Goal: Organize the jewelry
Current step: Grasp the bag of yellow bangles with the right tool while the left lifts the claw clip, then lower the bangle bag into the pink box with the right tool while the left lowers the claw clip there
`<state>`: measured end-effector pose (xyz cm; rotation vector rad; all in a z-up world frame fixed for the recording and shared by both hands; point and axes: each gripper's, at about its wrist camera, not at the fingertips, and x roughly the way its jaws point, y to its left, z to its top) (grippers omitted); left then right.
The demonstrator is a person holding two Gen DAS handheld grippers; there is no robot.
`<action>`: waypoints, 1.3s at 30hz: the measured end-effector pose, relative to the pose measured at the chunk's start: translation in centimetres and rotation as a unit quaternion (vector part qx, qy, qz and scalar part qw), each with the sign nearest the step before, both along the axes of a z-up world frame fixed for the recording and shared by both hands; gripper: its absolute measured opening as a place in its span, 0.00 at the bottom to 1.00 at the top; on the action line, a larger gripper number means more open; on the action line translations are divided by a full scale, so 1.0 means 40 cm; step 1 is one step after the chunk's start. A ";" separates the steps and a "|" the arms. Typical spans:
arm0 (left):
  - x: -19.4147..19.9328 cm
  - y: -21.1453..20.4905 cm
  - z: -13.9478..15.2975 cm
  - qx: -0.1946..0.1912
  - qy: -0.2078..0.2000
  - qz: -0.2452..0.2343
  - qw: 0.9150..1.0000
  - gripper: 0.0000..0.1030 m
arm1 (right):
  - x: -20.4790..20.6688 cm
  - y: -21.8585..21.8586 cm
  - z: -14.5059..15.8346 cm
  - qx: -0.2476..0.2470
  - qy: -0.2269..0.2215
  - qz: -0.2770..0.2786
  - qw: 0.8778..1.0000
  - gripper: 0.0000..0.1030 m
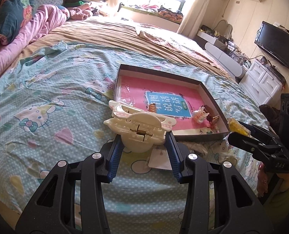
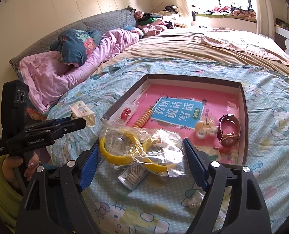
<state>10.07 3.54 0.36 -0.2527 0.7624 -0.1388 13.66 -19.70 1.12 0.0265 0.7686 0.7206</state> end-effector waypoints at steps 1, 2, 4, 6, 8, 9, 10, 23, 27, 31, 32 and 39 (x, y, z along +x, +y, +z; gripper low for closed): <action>0.005 -0.004 0.002 0.000 -0.001 -0.001 1.000 0.34 | 0.004 -0.003 0.002 0.002 -0.001 -0.002 1.000 0.77; 0.009 -0.009 0.005 0.000 -0.001 -0.001 1.000 0.34 | 0.009 -0.006 0.004 0.003 -0.002 -0.002 1.000 0.77; 0.019 -0.018 0.008 0.001 -0.002 -0.003 1.000 0.34 | 0.017 -0.011 0.008 0.004 -0.005 -0.008 1.000 0.77; 0.026 -0.025 0.010 0.003 -0.002 -0.007 1.000 0.34 | 0.026 -0.019 0.012 0.007 -0.007 -0.012 1.000 0.77; 0.035 -0.034 0.011 0.004 -0.001 -0.010 1.000 0.34 | 0.032 -0.027 0.016 0.009 -0.010 -0.017 1.000 0.77; 0.041 -0.039 0.011 0.005 0.000 -0.012 1.000 0.34 | 0.035 -0.030 0.018 0.009 -0.012 -0.019 1.000 0.77; 0.046 -0.045 0.011 0.006 0.000 -0.014 1.000 0.34 | 0.039 -0.034 0.020 0.010 -0.014 -0.022 1.000 0.77; 0.132 -0.105 0.001 0.008 0.009 -0.044 0.999 0.34 | 0.104 -0.132 0.024 0.018 -0.027 -0.092 0.995 0.77; 0.161 -0.123 -0.011 0.009 0.015 -0.053 0.998 0.34 | 0.122 -0.166 0.020 0.022 -0.025 -0.114 0.993 0.77; 0.189 -0.142 -0.026 0.011 0.023 -0.062 0.998 0.34 | 0.136 -0.190 0.015 0.023 -0.024 -0.132 0.991 0.77; 0.194 -0.147 -0.031 0.011 0.025 -0.066 0.997 0.34 | 0.138 -0.193 0.015 0.023 -0.024 -0.136 0.990 0.77; 0.229 -0.169 -0.061 0.017 0.037 -0.082 0.996 0.34 | 0.152 -0.196 -0.003 0.009 -0.020 -0.148 0.989 0.77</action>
